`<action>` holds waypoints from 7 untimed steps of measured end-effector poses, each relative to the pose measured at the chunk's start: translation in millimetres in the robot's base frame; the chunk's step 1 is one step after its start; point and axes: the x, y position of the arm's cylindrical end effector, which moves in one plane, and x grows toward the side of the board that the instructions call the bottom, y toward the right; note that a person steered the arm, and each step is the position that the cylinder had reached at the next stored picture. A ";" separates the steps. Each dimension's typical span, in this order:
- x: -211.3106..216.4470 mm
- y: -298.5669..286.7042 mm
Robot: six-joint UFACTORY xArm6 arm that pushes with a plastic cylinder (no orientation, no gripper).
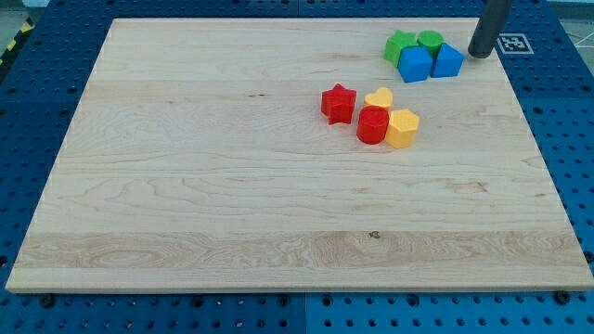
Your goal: Push the green star and the blue cube slightly down
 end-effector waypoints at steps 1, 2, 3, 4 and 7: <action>0.0 -12.3; -2.6 -12.9; -29.0 -13.2; -57.0 -28.0; -46.6 -82.1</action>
